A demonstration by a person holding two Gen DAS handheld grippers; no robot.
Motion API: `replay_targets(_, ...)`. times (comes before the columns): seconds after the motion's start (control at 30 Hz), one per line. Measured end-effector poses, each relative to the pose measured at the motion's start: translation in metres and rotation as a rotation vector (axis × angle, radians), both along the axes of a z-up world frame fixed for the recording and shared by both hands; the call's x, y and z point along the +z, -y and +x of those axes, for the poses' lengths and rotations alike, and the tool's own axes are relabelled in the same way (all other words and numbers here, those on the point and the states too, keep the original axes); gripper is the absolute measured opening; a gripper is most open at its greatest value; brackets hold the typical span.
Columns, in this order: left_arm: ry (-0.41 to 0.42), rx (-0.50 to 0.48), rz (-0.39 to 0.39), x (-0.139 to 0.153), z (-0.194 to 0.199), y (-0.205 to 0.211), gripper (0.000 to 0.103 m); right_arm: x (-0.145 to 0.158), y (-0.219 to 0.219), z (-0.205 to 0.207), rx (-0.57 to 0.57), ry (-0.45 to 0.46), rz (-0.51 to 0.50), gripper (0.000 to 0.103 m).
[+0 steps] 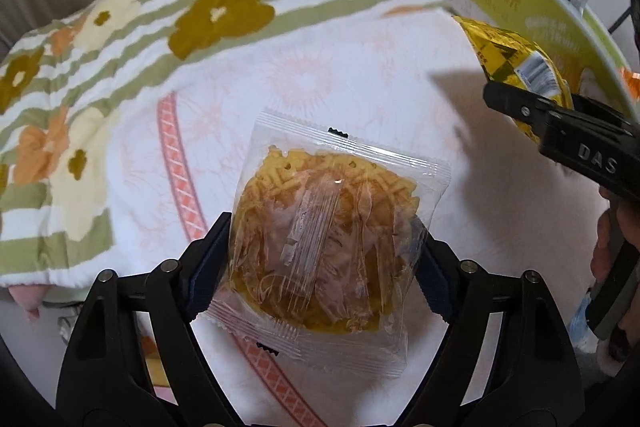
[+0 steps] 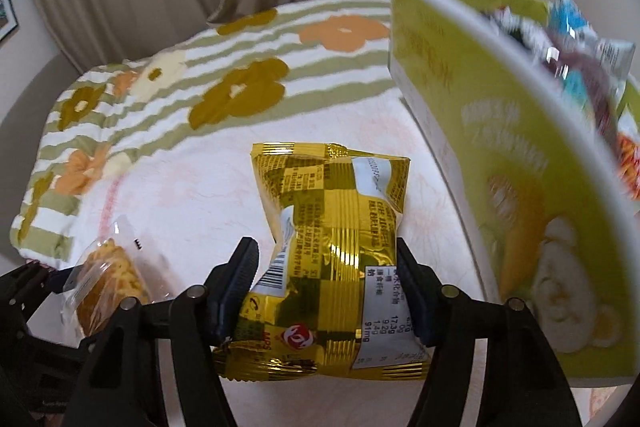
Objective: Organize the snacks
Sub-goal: 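Carry the waffle packet and yellow-gold bag into the box and open both tools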
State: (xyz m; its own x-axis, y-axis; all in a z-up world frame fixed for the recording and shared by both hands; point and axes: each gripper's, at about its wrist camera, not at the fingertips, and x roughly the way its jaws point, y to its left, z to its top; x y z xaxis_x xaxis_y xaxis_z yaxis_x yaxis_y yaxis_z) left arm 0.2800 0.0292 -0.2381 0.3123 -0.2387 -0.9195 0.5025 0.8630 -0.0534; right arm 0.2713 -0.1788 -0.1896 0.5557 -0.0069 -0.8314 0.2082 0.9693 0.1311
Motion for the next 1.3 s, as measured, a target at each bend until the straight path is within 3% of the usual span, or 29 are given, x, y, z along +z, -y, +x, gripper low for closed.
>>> replay_targets(0.37, 0.166, 0.045, -0.058, 0.116, -0.013, 0.036, 0.081, 0.110, 0.042, -0.033, 0.070, 0.172, 0.052, 0.062)
replay_targets(0.67, 0.266, 0.076, -0.127, 0.184, -0.041, 0.134, 0.081, 0.164, 0.141, -0.064, 0.124, 0.248, 0.047, 0.062)
replay_targets(0.93, 0.241, 0.139, -0.215, 0.182, -0.053, 0.234, 0.081, 0.161, 0.246, -0.079, 0.144, 0.219, 0.044, 0.062)
replay_targets(1.17, 0.149, 0.206, -0.220, 0.147, -0.048, 0.289, 0.081, 0.143, 0.294, -0.083, 0.162, 0.178, 0.076, 0.062)
replay_targets(1.3, 0.149, 0.210, -0.209, 0.135, -0.046, 0.304, 0.083, 0.135, 0.301, -0.087, 0.154, 0.159, 0.096, 0.062)
